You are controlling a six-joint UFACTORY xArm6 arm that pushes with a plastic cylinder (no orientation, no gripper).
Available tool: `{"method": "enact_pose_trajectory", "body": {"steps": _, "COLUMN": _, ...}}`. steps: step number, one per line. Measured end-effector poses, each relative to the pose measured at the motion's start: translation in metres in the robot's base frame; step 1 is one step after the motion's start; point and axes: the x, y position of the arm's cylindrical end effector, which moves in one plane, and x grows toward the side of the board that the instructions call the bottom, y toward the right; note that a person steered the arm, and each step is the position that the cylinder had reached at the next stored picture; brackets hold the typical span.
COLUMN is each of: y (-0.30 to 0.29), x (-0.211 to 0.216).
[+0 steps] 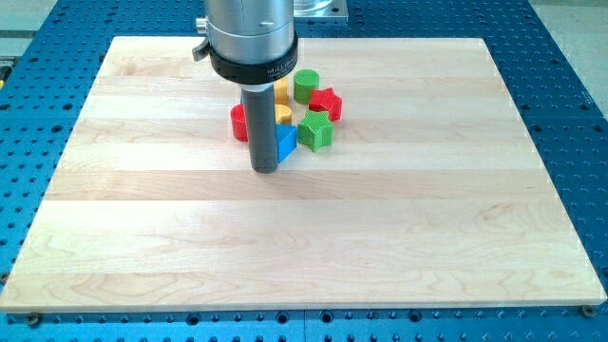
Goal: Adjust the blue triangle at the bottom of the yellow heart
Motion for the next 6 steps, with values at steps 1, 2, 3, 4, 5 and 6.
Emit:
{"method": "enact_pose_trajectory", "body": {"steps": 1, "y": 0.000, "x": -0.007}}
{"method": "enact_pose_trajectory", "body": {"steps": 2, "y": 0.011, "x": 0.032}}
{"method": "enact_pose_trajectory", "body": {"steps": 3, "y": 0.027, "x": 0.019}}
{"method": "enact_pose_trajectory", "body": {"steps": 4, "y": 0.036, "x": 0.006}}
{"method": "enact_pose_trajectory", "body": {"steps": 5, "y": 0.036, "x": 0.000}}
{"method": "enact_pose_trajectory", "body": {"steps": 6, "y": 0.036, "x": -0.008}}
